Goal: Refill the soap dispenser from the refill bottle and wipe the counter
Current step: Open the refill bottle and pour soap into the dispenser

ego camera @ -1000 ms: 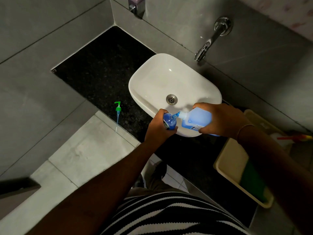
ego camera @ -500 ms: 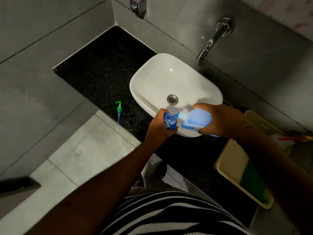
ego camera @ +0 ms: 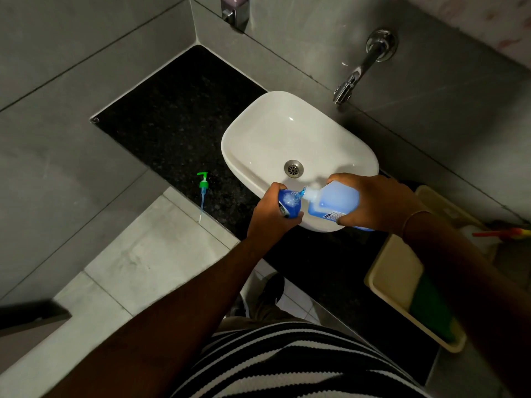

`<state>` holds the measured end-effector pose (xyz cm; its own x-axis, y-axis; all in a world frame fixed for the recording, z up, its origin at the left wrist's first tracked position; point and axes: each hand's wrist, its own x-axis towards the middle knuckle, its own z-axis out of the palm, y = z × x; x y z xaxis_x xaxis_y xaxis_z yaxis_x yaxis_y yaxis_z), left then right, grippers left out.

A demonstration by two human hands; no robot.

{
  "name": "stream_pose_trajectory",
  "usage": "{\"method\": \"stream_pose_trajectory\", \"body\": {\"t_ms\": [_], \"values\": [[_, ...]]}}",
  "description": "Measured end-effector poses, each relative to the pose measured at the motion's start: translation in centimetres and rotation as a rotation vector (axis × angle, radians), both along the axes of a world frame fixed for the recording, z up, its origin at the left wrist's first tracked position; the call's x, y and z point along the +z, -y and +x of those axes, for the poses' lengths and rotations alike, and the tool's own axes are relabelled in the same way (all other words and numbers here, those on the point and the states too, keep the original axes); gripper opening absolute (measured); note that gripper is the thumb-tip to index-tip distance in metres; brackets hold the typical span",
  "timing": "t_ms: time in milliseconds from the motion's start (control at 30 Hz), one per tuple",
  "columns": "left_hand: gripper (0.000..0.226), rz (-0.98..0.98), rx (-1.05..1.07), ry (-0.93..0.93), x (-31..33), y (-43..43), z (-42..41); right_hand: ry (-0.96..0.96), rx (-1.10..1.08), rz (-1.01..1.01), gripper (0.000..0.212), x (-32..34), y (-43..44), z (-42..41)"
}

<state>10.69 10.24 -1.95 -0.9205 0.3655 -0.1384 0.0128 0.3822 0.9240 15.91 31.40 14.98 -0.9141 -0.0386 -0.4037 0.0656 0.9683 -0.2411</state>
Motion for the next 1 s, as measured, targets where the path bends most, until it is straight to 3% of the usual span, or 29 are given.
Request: {"method": "stream_pose_trajectory", "body": {"t_ms": [200, 367, 700, 1000], "values": [[0.051, 0.018, 0.017, 0.031, 0.7, 0.0, 0.1, -0.042, -0.015, -0.131, 0.072, -1.1, -0.2, 0.4], [0.050, 0.007, 0.026, 0.053, 0.9, 0.0, 0.3, -0.215, -0.039, -0.321, 0.067, -1.7, 0.5, 1.0], [0.056, -0.014, 0.052, 0.044, -0.1, 1.5, 0.3, -0.266, -0.510, -0.668, 0.075, -6.3, 2.4, 4.2], [0.072, -0.031, 0.161, 0.066, -0.8, 4.5, 0.6, -0.276, -0.571, -0.580, 0.071, -13.5, 5.4, 6.2]]}}
